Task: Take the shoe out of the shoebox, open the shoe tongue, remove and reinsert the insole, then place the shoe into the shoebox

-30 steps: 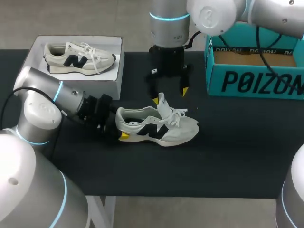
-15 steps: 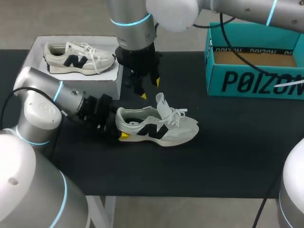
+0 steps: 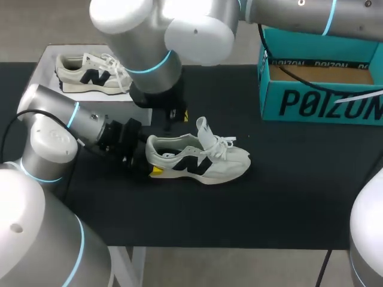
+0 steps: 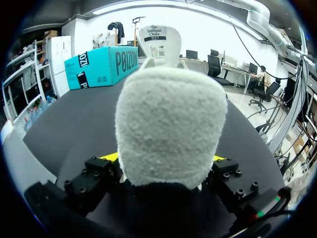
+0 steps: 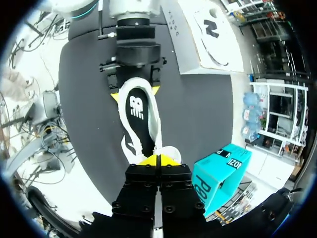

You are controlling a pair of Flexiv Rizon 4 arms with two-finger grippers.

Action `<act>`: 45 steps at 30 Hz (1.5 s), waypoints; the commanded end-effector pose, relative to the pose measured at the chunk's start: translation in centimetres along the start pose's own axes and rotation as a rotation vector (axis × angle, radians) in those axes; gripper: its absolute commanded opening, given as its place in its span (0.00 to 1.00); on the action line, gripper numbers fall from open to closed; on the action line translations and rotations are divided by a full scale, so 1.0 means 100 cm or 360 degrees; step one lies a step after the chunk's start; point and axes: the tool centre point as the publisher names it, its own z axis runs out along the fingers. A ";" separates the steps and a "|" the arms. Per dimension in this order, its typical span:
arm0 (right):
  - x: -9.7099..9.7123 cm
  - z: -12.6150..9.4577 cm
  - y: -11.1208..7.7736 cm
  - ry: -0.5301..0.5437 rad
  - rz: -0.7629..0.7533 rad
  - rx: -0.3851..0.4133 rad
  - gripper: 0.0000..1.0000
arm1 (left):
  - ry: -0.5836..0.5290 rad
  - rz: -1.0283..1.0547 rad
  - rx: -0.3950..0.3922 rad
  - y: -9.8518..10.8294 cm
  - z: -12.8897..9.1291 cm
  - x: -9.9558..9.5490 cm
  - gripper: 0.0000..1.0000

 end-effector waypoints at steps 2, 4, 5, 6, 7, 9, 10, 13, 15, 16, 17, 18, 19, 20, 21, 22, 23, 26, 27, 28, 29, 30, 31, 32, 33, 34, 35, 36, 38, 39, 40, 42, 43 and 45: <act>0.018 0.023 0.002 -0.0057 -0.0297 -0.0182 0.00 | -0.0004 0.0001 0.0002 0.004 0.003 0.000 0.00; 0.022 0.031 0.005 0.0004 -0.0292 -0.0207 0.00 | -0.0004 0.0001 0.0002 0.004 0.003 0.000 0.00; 0.024 0.036 0.006 0.0026 -0.0294 -0.0199 0.00 | -0.0004 0.0001 0.0002 0.004 0.003 0.000 0.00; 0.026 0.041 0.008 0.0059 -0.0291 -0.0189 0.00 | -0.0004 0.0001 0.0002 0.004 0.003 0.000 0.00; 0.028 0.045 0.009 0.0085 -0.0280 -0.0199 0.00 | -0.0004 0.0001 0.0002 0.004 0.003 0.000 0.00; 0.031 0.053 0.011 0.0134 -0.0268 -0.0183 0.00 | -0.0004 0.0001 0.0002 0.004 0.003 0.000 0.00; 0.032 0.056 0.012 0.0153 -0.0254 -0.0181 0.00 | -0.0004 0.0001 0.0002 0.004 0.003 0.000 0.00; 0.033 0.061 0.014 0.0198 -0.0209 -0.0170 0.00 | -0.0004 0.0001 0.0002 0.004 0.003 0.000 0.00; 0.032 0.062 0.016 0.0206 -0.0190 -0.0135 0.00 | -0.0004 0.0001 0.0002 0.004 0.003 0.000 0.00; 0.031 0.062 0.016 0.0194 -0.0176 -0.0147 0.00 | -0.0004 0.0001 0.0002 0.004 0.003 0.000 0.00; 0.031 0.062 0.016 0.0194 -0.0176 -0.0147 0.00 | -0.0004 0.0001 0.0002 0.004 0.003 0.000 0.00; 0.031 0.062 0.016 0.0194 -0.0176 -0.0147 0.00 | -0.0004 0.0001 0.0002 0.004 0.003 0.000 0.00; 0.031 0.062 0.016 0.0194 -0.0176 -0.0147 0.00 | -0.0004 0.0001 0.0002 0.004 0.003 0.000 0.00; 0.031 0.062 0.016 0.0194 -0.0176 -0.0147 0.00 | -0.0004 0.0001 0.0002 0.004 0.003 0.000 0.00; 0.031 0.062 0.016 0.0194 -0.0176 -0.0147 0.00 | -0.0004 0.0001 0.0002 0.004 0.003 0.000 0.00; 0.031 0.062 0.016 0.0194 -0.0176 -0.0147 0.00 | -0.0004 0.0001 0.0002 0.004 0.003 0.000 0.00; 0.031 0.062 0.016 0.0194 -0.0176 -0.0147 0.00 | -0.0004 0.0001 0.0002 0.004 0.003 0.000 0.00; 0.031 0.062 0.016 0.0194 -0.0176 -0.0147 0.00 | -0.0004 0.0001 0.0002 0.004 0.003 0.000 0.00; 0.031 0.062 0.016 0.0194 -0.0176 -0.0147 0.00 | -0.0004 0.0001 0.0002 0.004 0.003 0.000 0.00; 0.030 0.068 0.020 0.0199 -0.0175 -0.0139 0.00 | -0.0004 0.0001 0.0002 0.004 0.003 0.000 0.00; 0.030 0.073 0.023 0.0223 -0.0181 -0.0162 0.00 | -0.0004 0.0001 0.0002 0.004 0.003 0.000 0.00; 0.031 0.078 0.026 0.0248 -0.0178 -0.0166 0.00 | -0.0004 0.0001 0.0002 0.004 0.003 0.000 0.00; 0.032 0.083 0.029 0.0249 -0.0177 -0.0163 0.00 | -0.0004 0.0001 0.0002 0.004 0.003 0.000 0.00; 0.032 0.090 0.031 0.0261 -0.0178 -0.0162 0.00 | -0.0004 0.0001 0.0002 0.004 0.003 0.000 0.00; 0.032 0.096 0.033 0.0273 -0.0174 -0.0157 0.00 | -0.0004 0.0001 0.0002 0.004 0.003 0.000 0.00; 0.031 0.101 0.034 0.0259 -0.0177 -0.0125 0.00 | -0.0004 0.0001 0.0002 0.004 0.003 0.000 0.00; 0.030 0.106 0.035 0.0272 -0.0167 -0.0128 0.00 | -0.0004 0.0001 0.0002 0.004 0.003 0.000 0.00; 0.029 0.111 0.035 0.0289 -0.0154 -0.0136 0.00 | -0.0004 0.0001 0.0002 0.004 0.003 0.000 0.00; 0.027 0.117 0.036 0.0286 -0.0153 -0.0122 0.00 | -0.0004 0.0001 0.0002 0.004 0.003 0.000 0.00; 0.026 0.118 0.035 0.0286 -0.0152 -0.0122 0.00 | -0.0004 0.0001 0.0002 0.004 0.003 0.000 0.00; 0.024 0.122 0.034 0.0292 -0.0150 -0.0114 0.00 | -0.0004 0.0001 0.0002 0.004 0.003 0.000 0.00; 0.023 0.124 0.032 0.0302 -0.0143 -0.0103 0.00 | -0.0004 0.0001 0.0002 0.004 0.003 0.000 0.00; 0.023 0.124 0.030 0.0303 -0.0143 -0.0102 0.00 | -0.0004 0.0001 0.0002 0.004 0.003 0.000 0.00; 0.027 0.123 0.027 0.0306 -0.0146 -0.0098 0.00 | -0.0004 0.0001 0.0002 0.004 0.003 0.000 0.00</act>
